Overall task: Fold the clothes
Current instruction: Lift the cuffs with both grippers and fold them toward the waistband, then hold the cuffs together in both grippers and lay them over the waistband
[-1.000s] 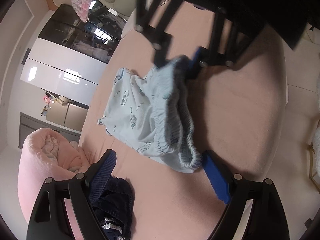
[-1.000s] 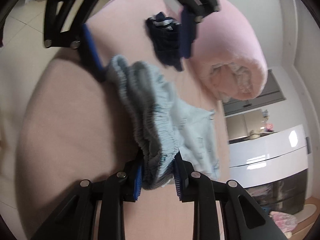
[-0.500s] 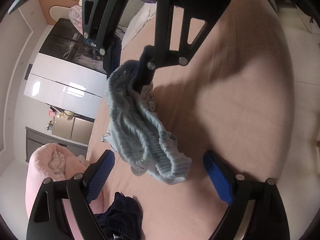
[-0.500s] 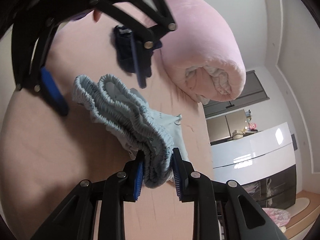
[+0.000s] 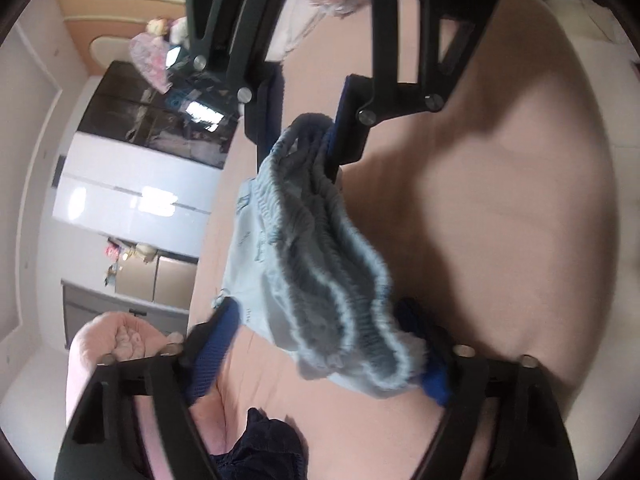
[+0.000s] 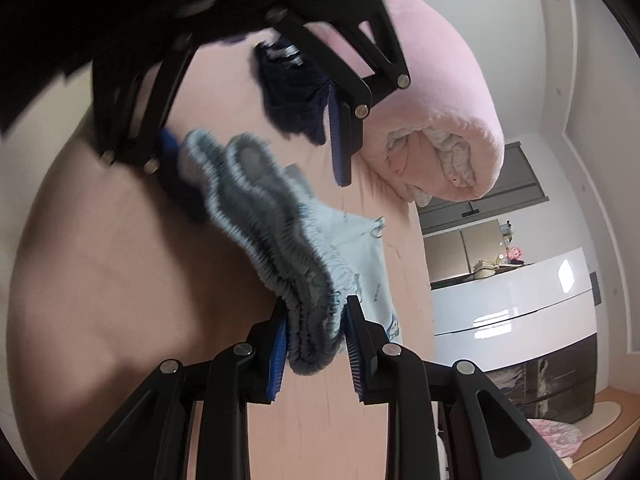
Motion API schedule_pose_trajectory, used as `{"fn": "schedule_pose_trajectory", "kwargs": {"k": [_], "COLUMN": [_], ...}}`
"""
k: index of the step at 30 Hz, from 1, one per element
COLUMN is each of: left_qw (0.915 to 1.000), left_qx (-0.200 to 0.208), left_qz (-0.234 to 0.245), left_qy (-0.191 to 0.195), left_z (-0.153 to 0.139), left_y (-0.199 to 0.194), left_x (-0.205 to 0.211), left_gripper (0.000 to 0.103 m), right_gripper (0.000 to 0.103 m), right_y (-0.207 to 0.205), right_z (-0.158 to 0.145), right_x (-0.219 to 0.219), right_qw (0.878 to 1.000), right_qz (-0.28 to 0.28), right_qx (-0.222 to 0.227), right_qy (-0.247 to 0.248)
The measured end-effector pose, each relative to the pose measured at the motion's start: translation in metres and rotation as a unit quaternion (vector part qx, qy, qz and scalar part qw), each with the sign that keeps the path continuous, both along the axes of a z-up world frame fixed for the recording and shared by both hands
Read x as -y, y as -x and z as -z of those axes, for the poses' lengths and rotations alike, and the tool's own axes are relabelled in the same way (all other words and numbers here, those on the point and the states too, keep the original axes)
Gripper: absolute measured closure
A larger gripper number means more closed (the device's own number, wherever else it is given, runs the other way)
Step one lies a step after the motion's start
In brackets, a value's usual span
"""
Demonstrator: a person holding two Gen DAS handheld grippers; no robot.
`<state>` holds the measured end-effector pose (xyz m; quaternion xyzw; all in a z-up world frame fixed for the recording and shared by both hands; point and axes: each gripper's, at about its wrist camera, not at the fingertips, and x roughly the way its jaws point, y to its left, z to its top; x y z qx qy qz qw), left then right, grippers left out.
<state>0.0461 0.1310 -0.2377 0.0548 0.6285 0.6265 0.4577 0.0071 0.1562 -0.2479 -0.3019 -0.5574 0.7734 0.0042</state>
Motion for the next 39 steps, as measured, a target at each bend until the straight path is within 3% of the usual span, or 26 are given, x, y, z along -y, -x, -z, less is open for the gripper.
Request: {"fn": "schedule_pose_trajectory", "kwargs": {"k": [1, 3, 4, 5, 7, 11, 16, 18, 24, 25, 27, 28, 29, 32, 36, 39], "left_qw": [0.9999, 0.9996, 0.9994, 0.9993, 0.9989, 0.9901, 0.9782, 0.9770, 0.9847, 0.9855, 0.9874, 0.9909, 0.9943, 0.9983, 0.9992, 0.9998], "left_qx": [-0.001, -0.004, -0.003, 0.002, 0.024, 0.132, 0.190, 0.194, 0.163, 0.159, 0.143, 0.121, 0.096, 0.049, 0.025, -0.007], "left_qz": [0.006, 0.011, 0.011, 0.010, 0.003, -0.046, -0.082, -0.086, -0.062, -0.059, -0.054, -0.044, -0.033, -0.015, -0.011, -0.007], "left_qy": [0.010, 0.027, 0.033, 0.036, 0.040, 0.018, -0.017, -0.020, 0.007, 0.016, 0.040, 0.039, 0.035, 0.028, 0.031, 0.016], "left_z": [0.002, 0.007, 0.009, 0.008, 0.004, -0.025, -0.049, -0.050, -0.035, -0.030, -0.015, -0.009, -0.004, 0.004, 0.001, -0.003], "left_y": [-0.002, -0.007, -0.009, -0.009, -0.007, 0.014, 0.033, 0.035, 0.028, 0.027, 0.021, 0.016, 0.011, 0.003, 0.010, 0.011], "left_x": [0.001, 0.003, 0.004, 0.004, 0.004, -0.004, -0.011, -0.011, -0.004, -0.004, 0.000, 0.003, 0.007, 0.012, 0.000, -0.002], "left_gripper": [0.057, 0.069, 0.073, 0.073, 0.074, 0.073, 0.074, 0.074, 0.073, 0.073, 0.073, 0.073, 0.073, 0.073, 0.067, 0.054], "right_gripper": [0.076, 0.066, 0.051, 0.042, 0.041, 0.035, 0.026, 0.026, 0.026, 0.027, 0.044, 0.062, 0.086, 0.088, 0.088, 0.088], "right_y": [-0.003, -0.008, -0.010, -0.013, -0.018, -0.028, -0.026, -0.023, -0.006, -0.006, -0.010, -0.015, -0.020, -0.032, -0.032, -0.035], "right_z": [0.005, 0.011, 0.014, 0.017, 0.023, 0.035, 0.037, 0.035, 0.026, 0.026, 0.029, 0.035, 0.042, 0.059, 0.050, 0.054], "right_x": [0.001, 0.001, 0.001, 0.001, 0.002, 0.002, -0.003, -0.007, -0.024, -0.026, -0.024, -0.020, -0.016, -0.003, -0.014, -0.012], "right_qw": [1.000, 1.000, 0.999, 0.999, 0.998, 0.995, 0.994, 0.996, 0.999, 0.999, 0.999, 0.999, 0.999, 0.999, 0.999, 1.000], "right_qz": [-0.003, -0.007, -0.010, -0.012, -0.016, -0.025, -0.022, -0.015, 0.036, 0.042, 0.036, 0.031, 0.026, 0.018, 0.016, 0.019], "right_qx": [0.000, -0.012, -0.018, -0.024, -0.036, -0.061, -0.073, -0.068, -0.024, -0.018, 0.002, 0.010, 0.019, 0.003, 0.033, 0.023], "right_qy": [-0.010, -0.024, -0.031, -0.038, -0.053, -0.081, -0.076, -0.061, 0.008, 0.017, 0.028, 0.022, 0.017, -0.036, 0.010, -0.003]}}
